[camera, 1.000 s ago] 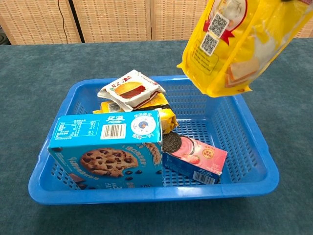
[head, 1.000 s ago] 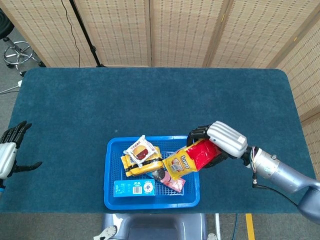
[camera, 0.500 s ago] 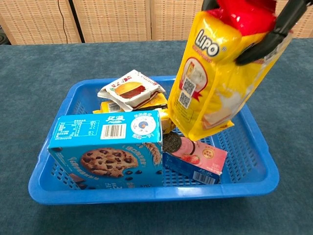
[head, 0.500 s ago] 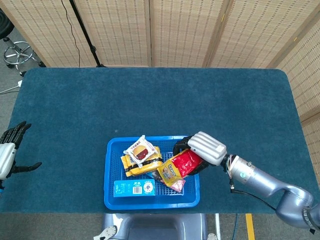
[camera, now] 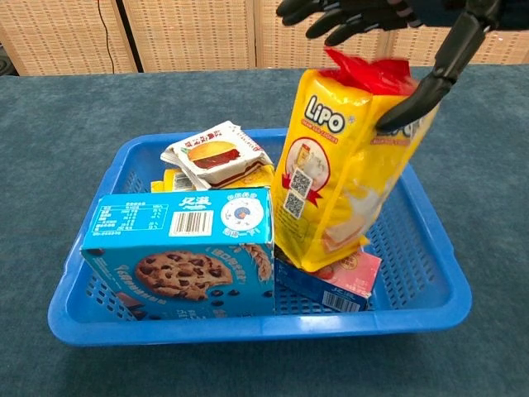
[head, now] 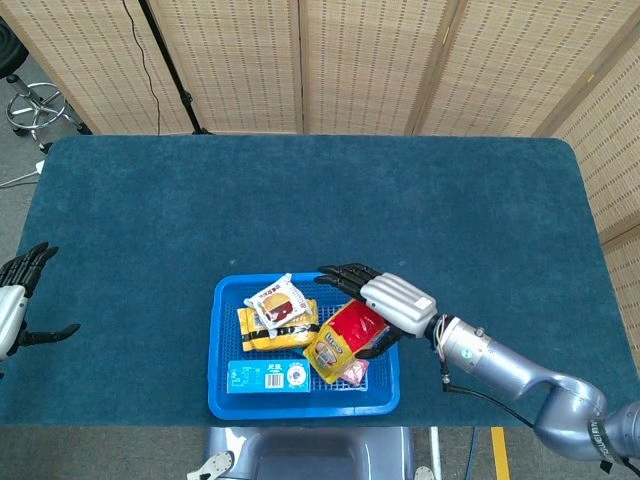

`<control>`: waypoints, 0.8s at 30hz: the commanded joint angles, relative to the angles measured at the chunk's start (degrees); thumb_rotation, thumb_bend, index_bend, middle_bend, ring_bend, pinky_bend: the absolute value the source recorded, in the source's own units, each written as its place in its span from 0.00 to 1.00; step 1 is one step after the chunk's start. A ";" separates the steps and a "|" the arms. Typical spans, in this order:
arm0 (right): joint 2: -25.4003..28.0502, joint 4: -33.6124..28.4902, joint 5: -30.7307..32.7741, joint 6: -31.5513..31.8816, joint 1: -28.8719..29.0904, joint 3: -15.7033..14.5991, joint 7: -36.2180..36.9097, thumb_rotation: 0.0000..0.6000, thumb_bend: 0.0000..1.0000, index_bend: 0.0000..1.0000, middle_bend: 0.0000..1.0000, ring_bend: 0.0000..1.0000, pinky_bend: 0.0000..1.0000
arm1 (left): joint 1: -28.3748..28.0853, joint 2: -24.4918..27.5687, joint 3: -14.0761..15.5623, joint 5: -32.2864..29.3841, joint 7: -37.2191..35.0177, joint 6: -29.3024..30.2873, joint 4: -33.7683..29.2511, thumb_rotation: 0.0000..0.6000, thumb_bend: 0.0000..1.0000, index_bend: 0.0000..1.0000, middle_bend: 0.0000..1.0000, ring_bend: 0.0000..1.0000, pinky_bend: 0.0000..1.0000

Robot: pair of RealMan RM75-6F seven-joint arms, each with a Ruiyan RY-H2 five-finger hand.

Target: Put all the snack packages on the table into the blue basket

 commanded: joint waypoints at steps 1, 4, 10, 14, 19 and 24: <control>3.25 -1.59 -0.53 3.23 -1.69 0.71 -1.30 1.00 0.00 0.00 0.00 0.00 0.02 | 0.05 -0.09 0.20 0.42 0.42 0.10 -0.16 1.00 0.01 0.00 0.00 0.00 0.00; 6.10 -1.96 -0.93 7.44 -4.46 0.87 -4.67 1.00 0.00 0.00 0.00 0.00 0.02 | 0.28 -0.15 0.55 1.13 0.77 0.45 -0.42 1.00 0.01 0.00 0.00 0.00 0.00; 10.59 -1.60 -2.38 15.95 -11.66 -0.95 -8.39 1.00 0.00 0.00 0.00 0.00 0.01 | 1.19 -0.14 1.43 3.05 1.19 1.91 -0.66 1.00 0.01 0.00 0.00 0.00 0.00; 10.81 1.79 -4.04 22.77 -18.05 -3.28 -13.61 1.00 0.00 0.00 0.00 0.00 0.01 | 2.63 -0.61 2.24 4.30 2.69 4.26 -0.65 1.00 0.01 0.00 0.00 0.00 0.00; 4.27 9.12 -1.97 31.13 -26.13 -4.72 -22.29 1.00 0.00 0.00 0.00 0.00 0.00 | 5.79 -2.38 3.59 5.09 5.45 8.66 0.94 1.00 0.01 0.00 0.00 0.00 0.00; -1.76 15.04 0.60 36.21 -32.22 -5.64 -28.68 1.00 0.00 0.00 0.00 0.00 0.00 | 8.20 -4.49 4.00 6.00 9.09 12.95 2.65 1.00 0.01 0.00 0.00 0.00 0.00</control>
